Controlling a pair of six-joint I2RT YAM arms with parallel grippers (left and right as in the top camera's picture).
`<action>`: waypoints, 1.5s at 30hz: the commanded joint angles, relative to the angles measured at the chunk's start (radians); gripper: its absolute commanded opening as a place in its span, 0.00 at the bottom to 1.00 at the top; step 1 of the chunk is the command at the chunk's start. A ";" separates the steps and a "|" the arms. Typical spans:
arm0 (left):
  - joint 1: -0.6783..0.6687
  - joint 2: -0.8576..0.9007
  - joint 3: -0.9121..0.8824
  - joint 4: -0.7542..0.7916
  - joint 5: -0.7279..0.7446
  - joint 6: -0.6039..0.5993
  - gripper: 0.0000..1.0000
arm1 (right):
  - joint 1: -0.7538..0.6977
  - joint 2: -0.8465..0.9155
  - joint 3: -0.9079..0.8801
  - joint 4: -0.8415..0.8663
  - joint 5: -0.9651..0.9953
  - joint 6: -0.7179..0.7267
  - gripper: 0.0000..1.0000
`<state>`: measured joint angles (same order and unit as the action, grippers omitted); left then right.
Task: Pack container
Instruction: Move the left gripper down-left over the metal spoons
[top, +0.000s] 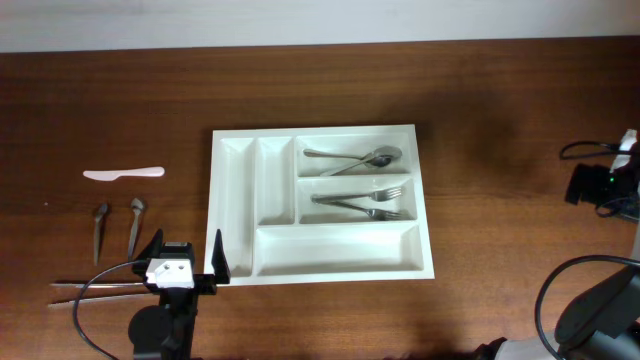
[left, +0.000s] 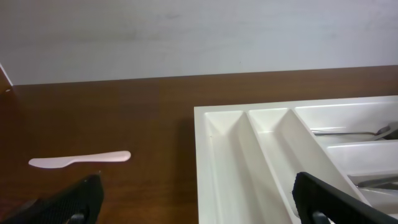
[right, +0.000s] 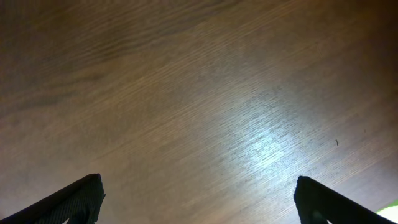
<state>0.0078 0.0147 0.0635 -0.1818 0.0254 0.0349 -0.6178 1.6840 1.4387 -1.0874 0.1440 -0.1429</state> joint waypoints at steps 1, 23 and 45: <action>0.004 -0.009 -0.011 0.003 -0.007 0.015 0.99 | -0.013 -0.008 -0.006 0.002 -0.005 0.048 0.99; 0.004 -0.009 -0.011 0.013 0.008 0.015 0.99 | -0.011 -0.008 -0.006 0.003 -0.005 0.047 0.99; 0.003 0.488 0.554 -0.457 0.171 -0.057 0.99 | -0.011 -0.008 -0.006 0.003 -0.005 0.047 0.98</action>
<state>0.0078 0.4076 0.5362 -0.5842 0.1242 -0.0097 -0.6243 1.6840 1.4364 -1.0870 0.1402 -0.1047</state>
